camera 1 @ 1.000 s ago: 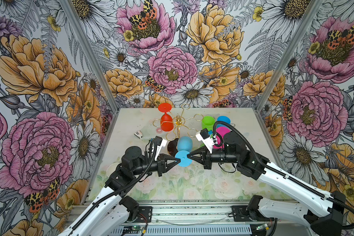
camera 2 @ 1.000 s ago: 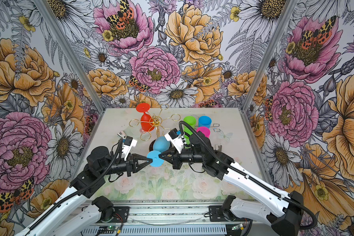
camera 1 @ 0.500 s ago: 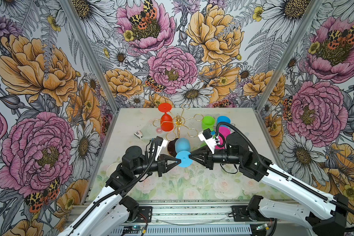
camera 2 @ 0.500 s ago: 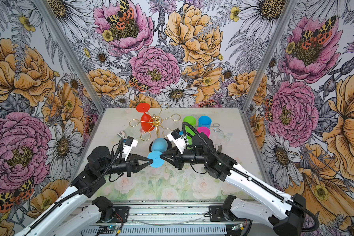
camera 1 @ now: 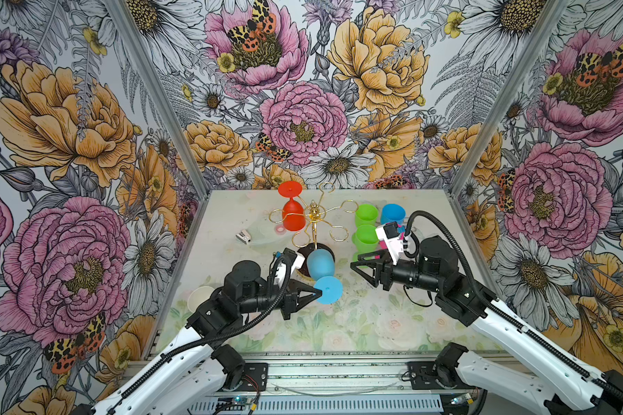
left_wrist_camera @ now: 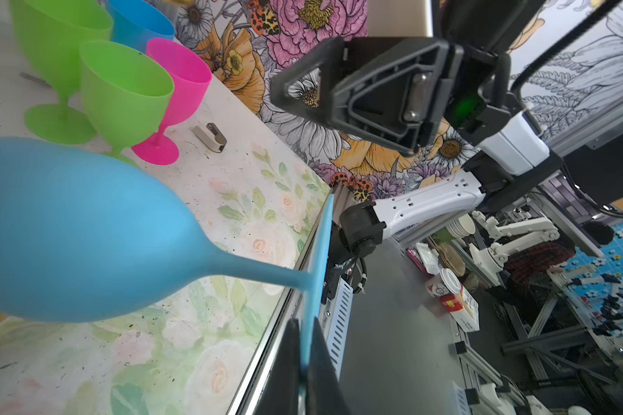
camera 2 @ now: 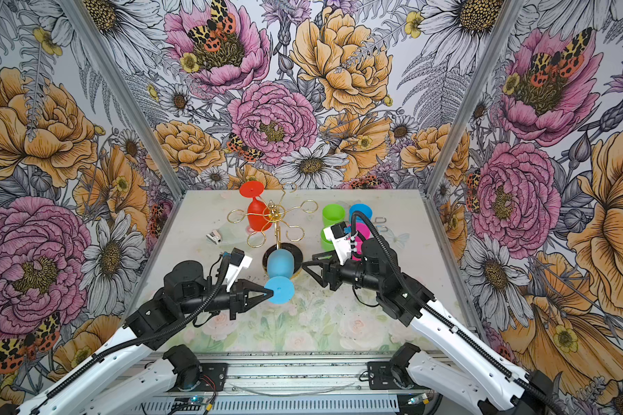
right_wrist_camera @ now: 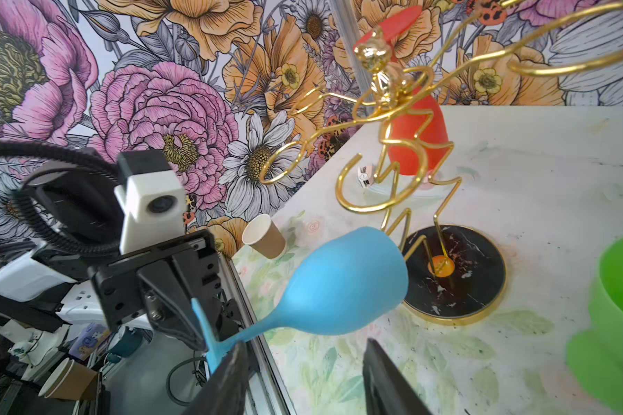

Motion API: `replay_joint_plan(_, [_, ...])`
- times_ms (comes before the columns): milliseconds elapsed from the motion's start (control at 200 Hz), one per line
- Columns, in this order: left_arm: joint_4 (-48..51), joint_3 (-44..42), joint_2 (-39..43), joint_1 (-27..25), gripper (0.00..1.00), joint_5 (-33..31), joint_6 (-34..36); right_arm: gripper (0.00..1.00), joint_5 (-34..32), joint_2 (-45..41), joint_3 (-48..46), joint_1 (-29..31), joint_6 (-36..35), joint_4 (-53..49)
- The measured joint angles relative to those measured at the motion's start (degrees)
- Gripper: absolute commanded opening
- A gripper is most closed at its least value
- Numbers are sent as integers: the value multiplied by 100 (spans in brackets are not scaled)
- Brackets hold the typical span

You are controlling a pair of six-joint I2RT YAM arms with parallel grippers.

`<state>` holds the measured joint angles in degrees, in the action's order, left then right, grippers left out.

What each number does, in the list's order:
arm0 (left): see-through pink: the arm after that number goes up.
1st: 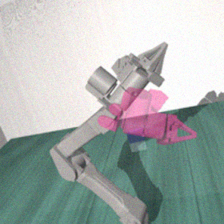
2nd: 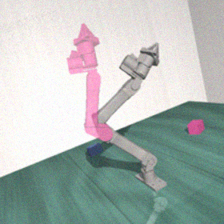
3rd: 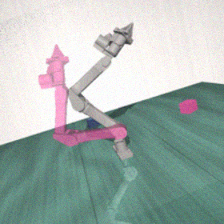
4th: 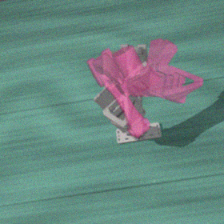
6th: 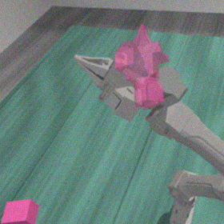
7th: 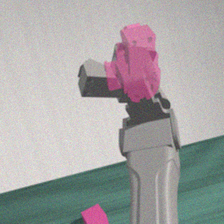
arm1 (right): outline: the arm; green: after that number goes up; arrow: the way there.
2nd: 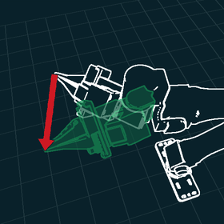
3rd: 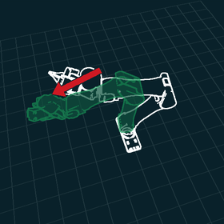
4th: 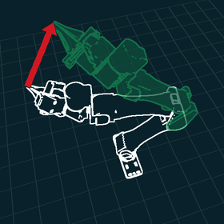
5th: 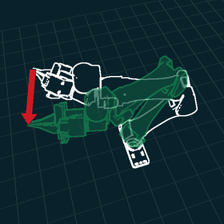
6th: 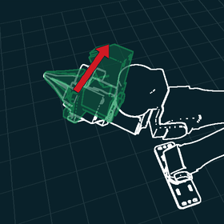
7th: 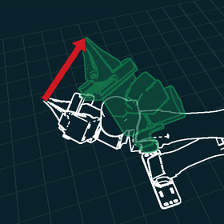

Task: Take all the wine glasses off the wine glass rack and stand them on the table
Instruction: 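Grasp the blue glass rim with the right gripper while the left holds the foot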

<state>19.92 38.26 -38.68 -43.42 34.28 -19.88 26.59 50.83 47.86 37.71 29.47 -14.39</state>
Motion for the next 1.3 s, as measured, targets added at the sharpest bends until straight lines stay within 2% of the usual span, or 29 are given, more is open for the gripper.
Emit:
replay_joint_plan(175, [262,83,0,-1152,0,-835,787,57,2,-35,-109,-380,245,-363])
replay_joint_plan(375, [356,85,-61,-1939,0,-1821,1652,69,59,-166,-114,-881,463,-870])
replay_joint_plan(540, [424,83,-278,-2529,0,-2826,2490,72,94,-48,-33,-1113,531,-1228])
replay_joint_plan(881, [562,0,-879,-3506,0,-4503,4201,73,245,564,483,-1357,568,-1506])
replay_joint_plan(1296, [520,-68,-1453,-4079,0,-6247,5772,67,1040,1244,992,-1419,610,-1517])
